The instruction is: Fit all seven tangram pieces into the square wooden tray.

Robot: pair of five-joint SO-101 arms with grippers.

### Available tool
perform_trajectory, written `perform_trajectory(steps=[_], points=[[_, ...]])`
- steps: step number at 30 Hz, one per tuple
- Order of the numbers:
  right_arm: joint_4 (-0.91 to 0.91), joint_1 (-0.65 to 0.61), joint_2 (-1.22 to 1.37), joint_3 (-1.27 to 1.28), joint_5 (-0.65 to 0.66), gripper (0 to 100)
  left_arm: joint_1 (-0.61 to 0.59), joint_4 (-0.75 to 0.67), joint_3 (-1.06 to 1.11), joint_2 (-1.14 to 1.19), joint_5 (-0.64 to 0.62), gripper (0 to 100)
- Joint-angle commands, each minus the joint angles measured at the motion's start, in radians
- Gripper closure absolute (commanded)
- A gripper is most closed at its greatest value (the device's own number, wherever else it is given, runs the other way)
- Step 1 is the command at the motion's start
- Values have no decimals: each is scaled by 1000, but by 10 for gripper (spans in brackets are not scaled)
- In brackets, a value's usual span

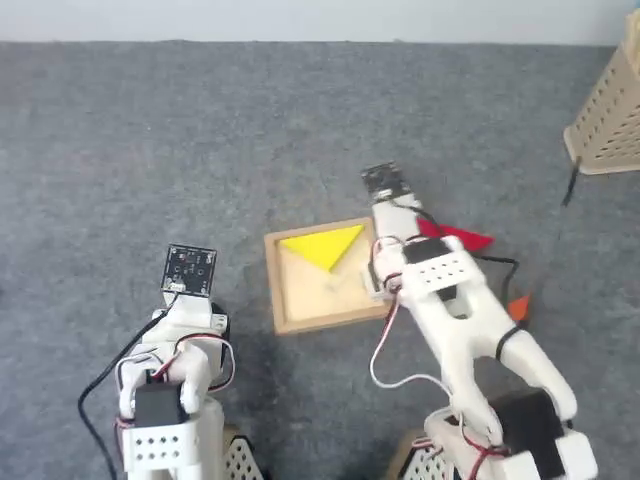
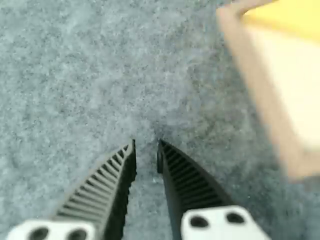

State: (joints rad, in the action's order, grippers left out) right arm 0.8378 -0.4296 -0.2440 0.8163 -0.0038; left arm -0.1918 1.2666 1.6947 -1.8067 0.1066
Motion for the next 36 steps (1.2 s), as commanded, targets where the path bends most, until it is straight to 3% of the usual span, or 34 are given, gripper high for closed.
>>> perform_trajectory(steps=[1, 10, 17, 22, 28, 33, 36], points=[[-28, -45, 8, -12, -2, 988, 2, 0, -10, -21, -8, 929], [-18, -10, 16, -32, -2, 980, 2, 0, -10, -21, -8, 929], [7, -10, 12, -35, 11, 803, 2, 0, -10, -21, -8, 929], [5, 21, -84, -35, 115, 796, 2, 0, -10, -21, -8, 929], [96, 266, -186, -123, 373, 794, 2, 0, -10, -21, -8, 929], [203, 363, -94, -213, 649, 761, 2, 0, -10, -21, -8, 929], [216, 360, 15, -261, 723, 708, 2, 0, -10, -21, -8, 929]])
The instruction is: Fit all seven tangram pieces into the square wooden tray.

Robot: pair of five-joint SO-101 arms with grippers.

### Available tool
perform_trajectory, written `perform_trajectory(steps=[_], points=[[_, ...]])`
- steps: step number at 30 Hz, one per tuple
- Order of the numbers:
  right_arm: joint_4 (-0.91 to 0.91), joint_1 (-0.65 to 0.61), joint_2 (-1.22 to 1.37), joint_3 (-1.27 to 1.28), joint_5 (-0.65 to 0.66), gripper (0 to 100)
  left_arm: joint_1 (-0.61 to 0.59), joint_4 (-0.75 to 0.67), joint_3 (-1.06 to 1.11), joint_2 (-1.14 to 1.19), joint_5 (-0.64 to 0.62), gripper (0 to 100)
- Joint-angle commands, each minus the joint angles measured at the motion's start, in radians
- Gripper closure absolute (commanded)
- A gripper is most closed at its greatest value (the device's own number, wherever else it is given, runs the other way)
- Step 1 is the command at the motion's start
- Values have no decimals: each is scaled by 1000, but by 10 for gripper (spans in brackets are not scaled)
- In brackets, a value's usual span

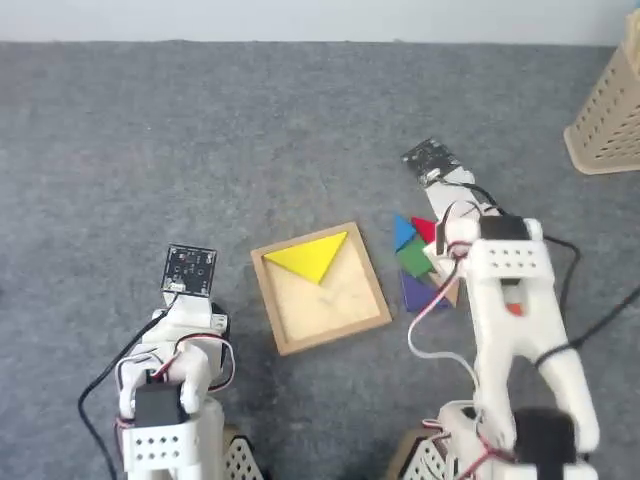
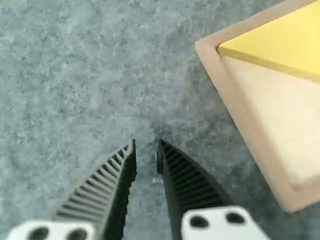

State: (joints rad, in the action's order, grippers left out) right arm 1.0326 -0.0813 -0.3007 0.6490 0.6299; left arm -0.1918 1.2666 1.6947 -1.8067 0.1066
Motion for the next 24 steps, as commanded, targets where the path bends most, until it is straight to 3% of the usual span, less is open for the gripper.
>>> perform_trajectory(steps=[1, 5, 20, 24], points=[[21, 10, 110, -110, 120, 697, 2, 0, -10, -21, -8, 929], [18, 8, 263, -195, 210, 690, 2, 0, -10, -21, -8, 929], [21, 18, 639, -440, 210, 692, 2, 0, -10, -21, -8, 929], [21, 45, 673, -451, 209, 754, 2, 0, -10, -21, -8, 929]])
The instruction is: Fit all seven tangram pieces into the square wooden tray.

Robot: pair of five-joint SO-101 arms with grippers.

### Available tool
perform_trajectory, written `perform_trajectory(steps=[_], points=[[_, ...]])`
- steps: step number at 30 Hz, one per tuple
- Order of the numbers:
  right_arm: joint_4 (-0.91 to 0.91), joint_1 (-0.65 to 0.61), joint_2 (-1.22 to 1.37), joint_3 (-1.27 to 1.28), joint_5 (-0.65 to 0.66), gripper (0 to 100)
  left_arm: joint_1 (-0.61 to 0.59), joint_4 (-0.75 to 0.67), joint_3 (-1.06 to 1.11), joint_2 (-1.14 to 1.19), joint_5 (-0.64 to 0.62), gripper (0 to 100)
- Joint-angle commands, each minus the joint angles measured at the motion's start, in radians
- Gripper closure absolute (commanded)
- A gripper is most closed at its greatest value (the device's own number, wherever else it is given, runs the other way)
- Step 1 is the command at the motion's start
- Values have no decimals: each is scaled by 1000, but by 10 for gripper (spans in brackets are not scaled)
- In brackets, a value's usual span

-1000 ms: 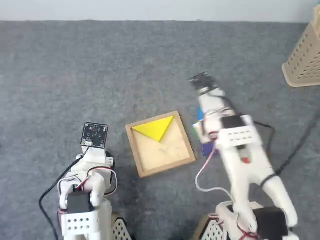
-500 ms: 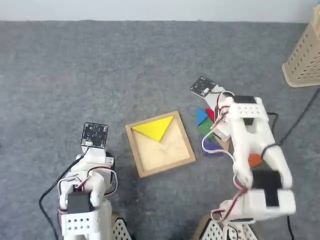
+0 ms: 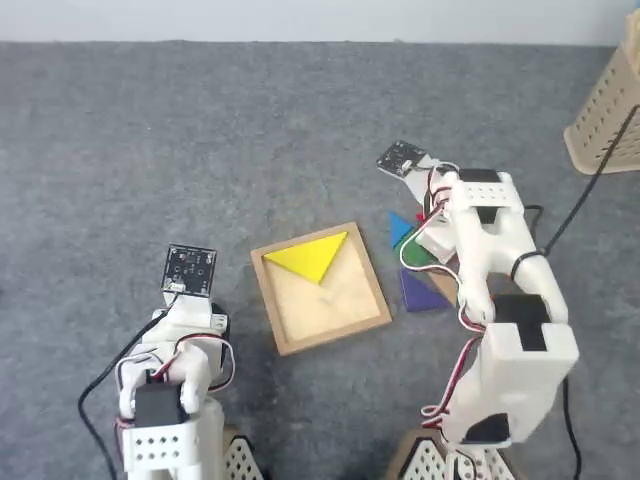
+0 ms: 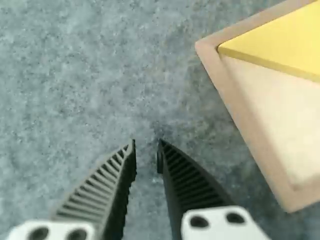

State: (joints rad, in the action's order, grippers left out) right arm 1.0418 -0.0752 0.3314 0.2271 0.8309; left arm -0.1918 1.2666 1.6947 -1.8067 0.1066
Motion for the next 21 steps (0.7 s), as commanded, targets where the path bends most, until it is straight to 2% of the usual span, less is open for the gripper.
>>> perform_trajectory(steps=[1, 6, 13, 21], points=[[13, 50, 39, -29, 12, 772, 2, 0, -10, -21, -8, 929], [110, 77, -12, -31, 129, 730, 2, 0, -10, -21, -8, 929], [194, 67, -134, -29, 184, 674, 2, 0, -10, -21, -8, 929], [206, 102, -33, -29, 273, 675, 2, 0, -10, -21, -8, 929]])
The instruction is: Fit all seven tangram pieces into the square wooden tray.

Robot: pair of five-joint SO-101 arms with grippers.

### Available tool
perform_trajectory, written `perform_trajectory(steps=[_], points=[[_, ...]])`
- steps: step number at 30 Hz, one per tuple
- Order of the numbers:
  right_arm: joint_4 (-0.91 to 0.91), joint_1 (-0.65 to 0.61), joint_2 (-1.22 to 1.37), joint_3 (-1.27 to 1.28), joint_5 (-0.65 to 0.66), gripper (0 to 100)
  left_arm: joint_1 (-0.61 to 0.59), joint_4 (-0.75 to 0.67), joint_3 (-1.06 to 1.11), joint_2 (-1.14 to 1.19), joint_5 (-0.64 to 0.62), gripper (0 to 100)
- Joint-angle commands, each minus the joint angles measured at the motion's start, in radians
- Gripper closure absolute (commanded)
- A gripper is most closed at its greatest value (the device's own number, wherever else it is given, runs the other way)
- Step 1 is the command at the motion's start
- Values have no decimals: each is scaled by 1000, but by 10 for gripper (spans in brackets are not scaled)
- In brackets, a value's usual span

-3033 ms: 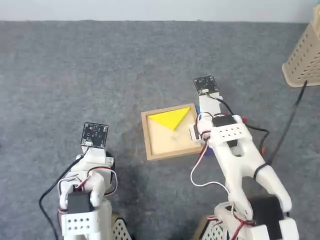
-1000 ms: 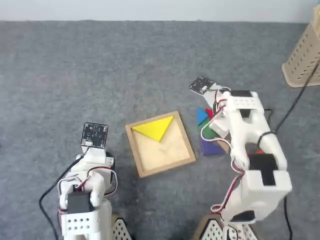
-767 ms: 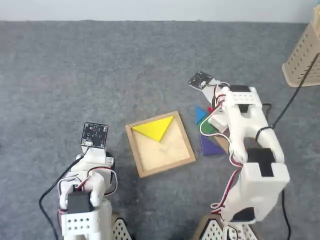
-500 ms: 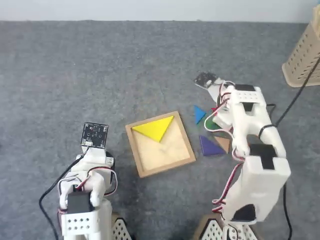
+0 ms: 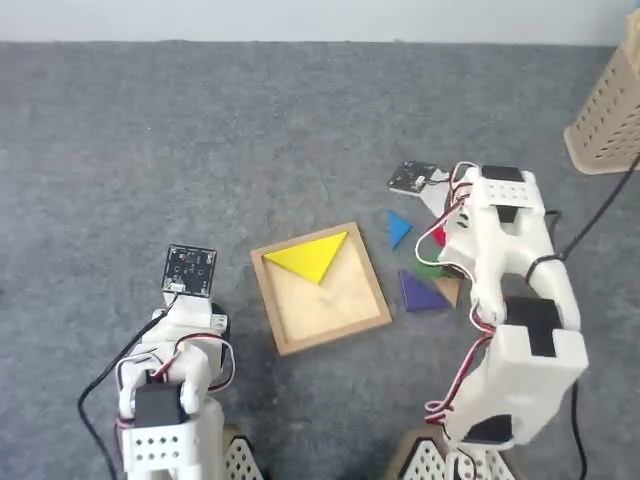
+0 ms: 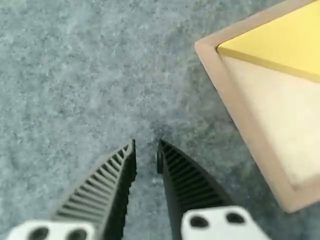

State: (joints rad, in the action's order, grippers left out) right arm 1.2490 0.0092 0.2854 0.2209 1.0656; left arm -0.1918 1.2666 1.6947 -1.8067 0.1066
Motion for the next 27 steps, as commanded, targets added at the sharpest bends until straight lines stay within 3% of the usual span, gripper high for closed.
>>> perform_trajectory(steps=[1, 7, 10, 15, 21, 27], points=[[-12, 18, 35, -23, 38, 676, 2, 0, -10, -21, -8, 929], [-58, 16, 101, -23, 35, 679, 2, 0, -10, -21, -8, 929], [-61, 21, 102, -25, 5, 740, 2, 0, -10, -21, -8, 929], [-58, 24, 104, -63, -115, 892, 2, 0, -10, -21, -8, 929], [-41, 22, 102, -178, -295, 902, 2, 0, -10, -21, -8, 929], [99, 12, 101, -344, -532, 904, 2, 0, -10, -21, -8, 929]])
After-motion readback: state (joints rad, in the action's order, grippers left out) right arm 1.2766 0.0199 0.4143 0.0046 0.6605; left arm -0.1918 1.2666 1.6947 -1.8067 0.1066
